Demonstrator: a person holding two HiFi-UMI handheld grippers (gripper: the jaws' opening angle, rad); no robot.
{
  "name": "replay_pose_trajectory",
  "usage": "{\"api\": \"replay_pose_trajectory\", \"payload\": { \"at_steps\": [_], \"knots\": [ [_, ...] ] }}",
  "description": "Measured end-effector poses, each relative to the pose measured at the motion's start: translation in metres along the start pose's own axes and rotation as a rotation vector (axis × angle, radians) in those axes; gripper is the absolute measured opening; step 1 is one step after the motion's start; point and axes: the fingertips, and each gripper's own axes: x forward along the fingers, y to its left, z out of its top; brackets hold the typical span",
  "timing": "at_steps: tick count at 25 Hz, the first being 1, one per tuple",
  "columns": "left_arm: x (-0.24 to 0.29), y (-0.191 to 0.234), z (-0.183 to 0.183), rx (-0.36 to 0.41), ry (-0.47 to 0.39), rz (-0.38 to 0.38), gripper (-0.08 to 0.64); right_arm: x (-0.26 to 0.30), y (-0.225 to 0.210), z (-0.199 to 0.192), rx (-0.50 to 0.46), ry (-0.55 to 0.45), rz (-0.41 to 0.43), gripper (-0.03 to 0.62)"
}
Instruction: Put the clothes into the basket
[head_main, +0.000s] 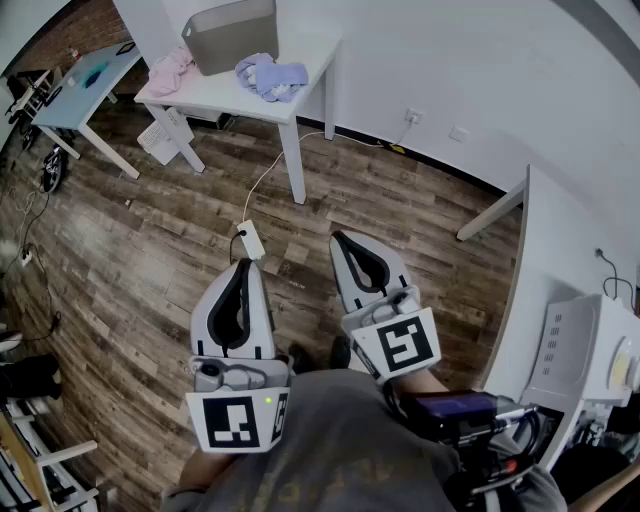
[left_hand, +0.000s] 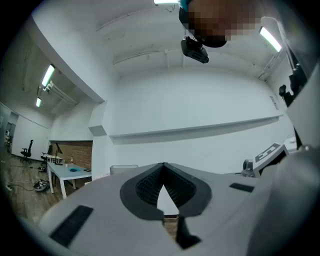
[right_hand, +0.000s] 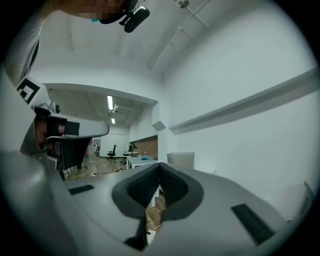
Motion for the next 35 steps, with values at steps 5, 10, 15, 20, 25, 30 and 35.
{"api": "replay_pose_trajectory", "payload": {
  "at_steps": [5, 10, 15, 20, 25, 30, 35],
  "knots": [
    [0.003, -0.011, -0.001, 0.005, 0.006, 0.000, 0.008, -0.006, -0.008, 0.003, -0.003, -0.019, 0.003, 0.006],
    [0.008, -0.023, -0.001, 0.011, 0.010, -0.005, 0.008, -0.013, -0.020, -0.001, 0.005, -0.010, -0.001, 0.006],
    [0.017, -0.039, -0.004, 0.013, 0.014, -0.010, 0.008, -0.020, -0.036, -0.003, 0.008, -0.018, -0.005, 0.006],
    [0.017, -0.051, -0.011, 0.018, 0.038, -0.001, 0.008, -0.026, -0.048, -0.008, 0.048, -0.025, 0.012, 0.006],
    [0.020, -0.040, -0.016, 0.018, 0.052, 0.031, 0.008, -0.015, -0.045, -0.007, 0.096, -0.052, 0.060, 0.008],
    [0.031, -0.021, -0.028, -0.007, 0.062, 0.041, 0.008, 0.007, -0.048, -0.020, 0.081, -0.003, 0.054, 0.008],
    [0.058, 0.008, -0.045, -0.039, 0.067, 0.034, 0.008, 0.043, -0.050, -0.032, 0.081, 0.020, 0.052, 0.008]
  ]
}}
